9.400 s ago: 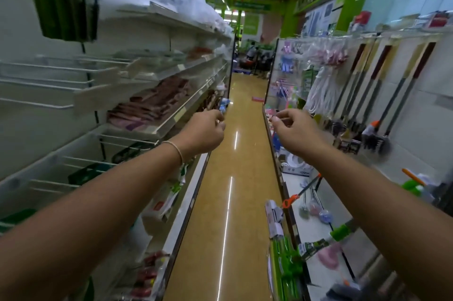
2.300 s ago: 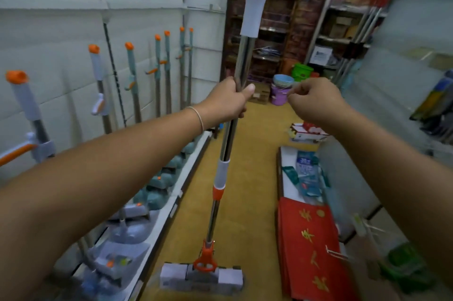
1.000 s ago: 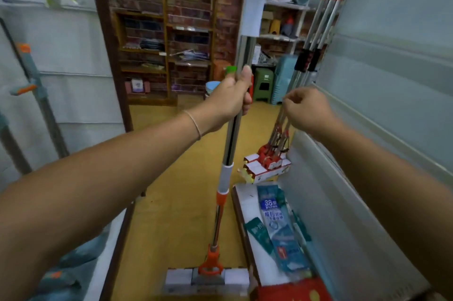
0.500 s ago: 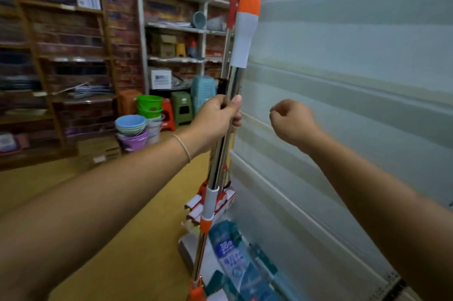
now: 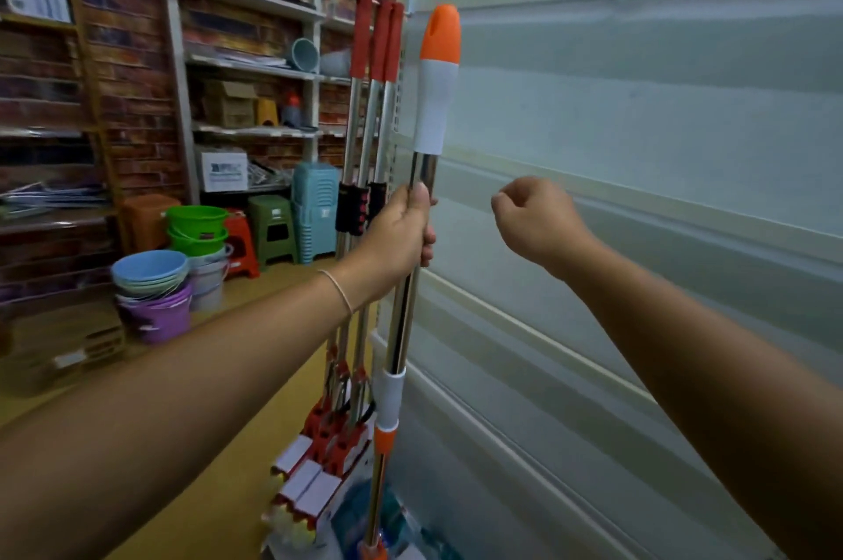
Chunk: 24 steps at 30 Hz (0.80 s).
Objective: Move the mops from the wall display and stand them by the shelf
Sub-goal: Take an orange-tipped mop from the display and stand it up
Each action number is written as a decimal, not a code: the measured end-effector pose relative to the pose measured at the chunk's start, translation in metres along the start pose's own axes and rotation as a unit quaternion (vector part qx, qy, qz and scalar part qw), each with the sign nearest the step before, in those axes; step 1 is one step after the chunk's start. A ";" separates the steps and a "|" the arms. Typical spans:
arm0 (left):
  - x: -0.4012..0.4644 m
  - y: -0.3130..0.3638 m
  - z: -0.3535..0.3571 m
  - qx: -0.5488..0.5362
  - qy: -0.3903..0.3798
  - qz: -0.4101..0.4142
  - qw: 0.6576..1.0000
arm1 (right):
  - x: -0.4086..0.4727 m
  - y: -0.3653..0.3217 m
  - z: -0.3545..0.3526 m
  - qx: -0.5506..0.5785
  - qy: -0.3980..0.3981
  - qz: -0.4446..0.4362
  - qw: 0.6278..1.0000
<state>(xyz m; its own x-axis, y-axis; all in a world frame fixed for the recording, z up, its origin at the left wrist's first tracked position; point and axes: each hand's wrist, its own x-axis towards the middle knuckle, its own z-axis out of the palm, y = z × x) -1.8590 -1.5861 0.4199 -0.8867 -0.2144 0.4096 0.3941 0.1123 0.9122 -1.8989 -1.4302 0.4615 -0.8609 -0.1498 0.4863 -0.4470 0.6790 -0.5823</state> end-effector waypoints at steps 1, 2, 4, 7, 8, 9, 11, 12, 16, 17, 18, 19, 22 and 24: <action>0.010 -0.005 0.001 0.000 -0.004 0.005 1.000 | 0.008 -0.002 0.000 -0.006 0.009 0.000 1.000; 0.019 -0.010 0.002 -0.004 -0.009 0.009 1.000 | 0.015 -0.003 0.001 -0.015 0.019 -0.001 1.000; 0.036 -0.016 0.003 -0.020 -0.026 0.019 0.999 | 0.027 -0.005 0.001 -0.035 0.040 -0.002 0.999; 0.059 -0.020 0.003 -0.049 -0.069 0.045 0.995 | 0.042 -0.006 0.002 -0.059 0.071 0.019 0.996; 0.066 -0.020 0.003 -0.064 -0.079 0.052 0.993 | 0.046 -0.007 0.002 -0.066 0.084 0.028 0.994; 0.074 -0.018 0.002 -0.079 -0.088 0.059 0.991 | 0.050 -0.009 0.001 -0.074 0.096 0.036 0.992; 0.091 -0.011 0.002 -0.100 -0.107 0.072 0.987 | 0.058 -0.013 -0.003 -0.093 0.116 0.052 0.988; 0.100 -0.007 0.001 -0.105 -0.118 0.078 0.984 | 0.062 -0.016 -0.007 -0.102 0.126 0.060 0.985; 0.131 0.008 0.002 -0.122 -0.160 0.097 0.975 | 0.080 -0.035 -0.023 -0.143 0.179 0.072 0.971; 0.136 0.010 0.004 -0.122 -0.169 0.100 0.973 | 0.084 -0.040 -0.027 -0.154 0.196 0.069 0.966; 0.141 0.012 0.006 -0.119 -0.175 0.104 0.972 | 0.087 -0.045 -0.031 -0.165 0.210 0.065 0.961; 0.145 0.014 0.008 -0.114 -0.180 0.108 0.971 | 0.091 -0.049 -0.035 -0.176 0.218 0.063 0.958; 0.154 0.019 0.014 -0.101 -0.194 0.126 0.968 | 0.098 -0.056 -0.043 -0.192 0.228 0.061 0.953; 0.157 0.025 0.018 -0.104 -0.198 0.137 0.965 | 0.103 -0.056 -0.047 -0.199 0.237 0.054 0.949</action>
<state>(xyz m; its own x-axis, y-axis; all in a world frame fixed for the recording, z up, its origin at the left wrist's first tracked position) -1.9925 -1.5997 0.5064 -0.7495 0.1888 0.6346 0.6296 -0.0933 0.7713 -1.9511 -1.4499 0.5752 -0.6483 0.2125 0.7311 -0.1533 0.9042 -0.3987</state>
